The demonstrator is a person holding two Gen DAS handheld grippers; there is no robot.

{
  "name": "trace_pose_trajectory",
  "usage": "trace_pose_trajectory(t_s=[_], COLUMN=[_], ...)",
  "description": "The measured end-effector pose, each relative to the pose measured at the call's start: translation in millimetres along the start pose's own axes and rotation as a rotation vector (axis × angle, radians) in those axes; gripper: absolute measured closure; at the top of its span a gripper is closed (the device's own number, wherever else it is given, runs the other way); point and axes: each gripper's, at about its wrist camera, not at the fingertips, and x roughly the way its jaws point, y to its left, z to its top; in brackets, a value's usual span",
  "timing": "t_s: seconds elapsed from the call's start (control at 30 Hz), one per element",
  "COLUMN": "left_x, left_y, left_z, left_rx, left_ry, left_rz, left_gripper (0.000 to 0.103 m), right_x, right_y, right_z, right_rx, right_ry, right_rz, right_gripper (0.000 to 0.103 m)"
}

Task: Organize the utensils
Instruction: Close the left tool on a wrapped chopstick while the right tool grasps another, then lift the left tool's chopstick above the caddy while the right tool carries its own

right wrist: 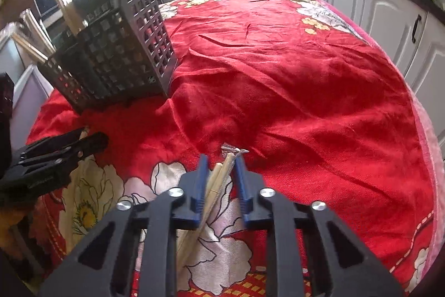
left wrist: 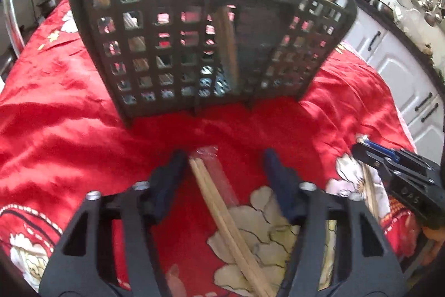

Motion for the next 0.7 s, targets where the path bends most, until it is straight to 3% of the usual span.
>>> trace_pose_trajectory(t_s=[0.03,0.23,0.47,0.7], left_x=[1,-4,-41,-92], left_y=[4,21,25,21], left_z=[2,7,12,24], left_rx=[-0.014,-0.068,-0.084,-0.044], left_ry=[-0.001,0.005,-0.059,-0.161], left_rz=[-0.008,-0.085,-0.212,-0.267], left_gripper=[0.078,0.097,0.098,0.098], right_x=[0,-4,-26,-63], right_y=[-1,0,16,37], right_z=[0,1,7,25], right_rx=[0.007,0.039,0.028,-0.017], right_ry=[-0.001,-0.003,-0.045,-0.131], right_rz=[0.007,0.090,0.157,0.217], right_gripper=[0.090,0.095,0.097,0.097])
